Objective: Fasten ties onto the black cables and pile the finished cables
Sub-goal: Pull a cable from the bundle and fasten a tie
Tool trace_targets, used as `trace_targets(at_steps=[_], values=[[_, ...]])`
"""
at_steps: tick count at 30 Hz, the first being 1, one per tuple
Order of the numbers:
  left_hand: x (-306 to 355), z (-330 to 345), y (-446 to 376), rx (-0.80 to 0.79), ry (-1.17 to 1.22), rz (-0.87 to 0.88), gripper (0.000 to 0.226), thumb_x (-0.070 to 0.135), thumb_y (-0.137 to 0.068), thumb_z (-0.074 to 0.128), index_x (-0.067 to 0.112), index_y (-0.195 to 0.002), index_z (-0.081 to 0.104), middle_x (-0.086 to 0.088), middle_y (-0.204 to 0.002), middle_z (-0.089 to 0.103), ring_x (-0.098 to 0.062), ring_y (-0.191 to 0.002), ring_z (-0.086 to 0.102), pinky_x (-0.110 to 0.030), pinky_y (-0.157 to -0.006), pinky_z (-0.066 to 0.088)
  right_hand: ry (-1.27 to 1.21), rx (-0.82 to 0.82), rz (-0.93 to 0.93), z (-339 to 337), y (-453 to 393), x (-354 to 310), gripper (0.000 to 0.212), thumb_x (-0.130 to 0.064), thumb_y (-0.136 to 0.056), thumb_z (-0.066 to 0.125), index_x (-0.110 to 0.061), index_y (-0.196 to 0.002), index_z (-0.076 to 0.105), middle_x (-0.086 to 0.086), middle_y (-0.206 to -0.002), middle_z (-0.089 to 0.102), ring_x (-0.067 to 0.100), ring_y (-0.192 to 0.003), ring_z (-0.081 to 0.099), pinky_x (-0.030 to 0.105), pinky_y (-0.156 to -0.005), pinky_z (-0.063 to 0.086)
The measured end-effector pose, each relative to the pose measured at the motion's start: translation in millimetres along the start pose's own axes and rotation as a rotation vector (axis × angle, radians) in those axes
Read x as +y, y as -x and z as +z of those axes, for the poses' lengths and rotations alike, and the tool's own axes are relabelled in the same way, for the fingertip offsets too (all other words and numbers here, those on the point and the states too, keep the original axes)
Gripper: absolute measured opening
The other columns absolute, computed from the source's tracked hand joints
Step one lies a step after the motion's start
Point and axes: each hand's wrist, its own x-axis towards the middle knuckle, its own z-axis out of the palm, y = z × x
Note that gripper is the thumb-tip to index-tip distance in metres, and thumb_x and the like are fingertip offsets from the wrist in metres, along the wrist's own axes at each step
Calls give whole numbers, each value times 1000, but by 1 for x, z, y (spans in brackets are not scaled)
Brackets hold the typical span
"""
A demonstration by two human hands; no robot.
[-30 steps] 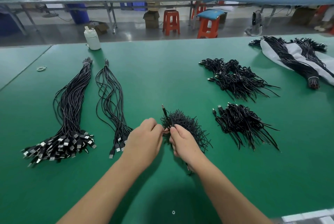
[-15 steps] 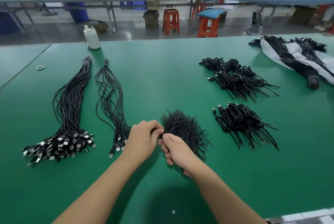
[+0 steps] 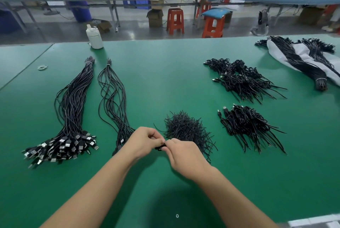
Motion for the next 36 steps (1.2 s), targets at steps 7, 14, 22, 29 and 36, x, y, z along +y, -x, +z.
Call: trace_targets(at_steps=[7,14,22,29,36], values=[[2,3,2,78,-176,24,31,44,-87,71,18,-71,76,5,-50,47,-10,-45,30,-22,-41,25,70,-20,-32,4,-3,2,37,-37,-107,28,-15,-113,57,4,-100,65,30,-86,64,41,-69,42],[11,-6,6,-53,-207,83,16,27,-85,77,31,-70,74,6,-77,74,-14,-78,67,-31,-78,53,110,-16,-42,1,-5,5,35,-39,-107,28,-19,-111,56,1,-102,65,28,-88,65,40,-68,42],[4,0,4,-32,-273,101,17,25,-87,74,31,-72,70,9,-82,73,5,-67,57,-7,-51,35,139,7,-120,2,-4,12,34,-43,-107,30,-18,-103,54,2,-98,63,29,-82,64,38,-61,35],[2,-9,0,-116,-347,248,20,19,-89,68,31,-75,62,13,-69,64,5,-58,50,-11,-57,38,205,147,-231,-17,-11,22,41,-57,-96,48,-22,-95,69,-4,-91,69,22,-90,66,36,-75,47],[0,-14,6,-231,359,29,10,1,-95,61,4,-85,63,-7,-67,65,-15,-60,57,-21,-59,46,41,479,-285,-25,-12,24,23,-26,-86,75,-22,-108,73,-6,-113,69,23,-101,61,38,-91,49]])
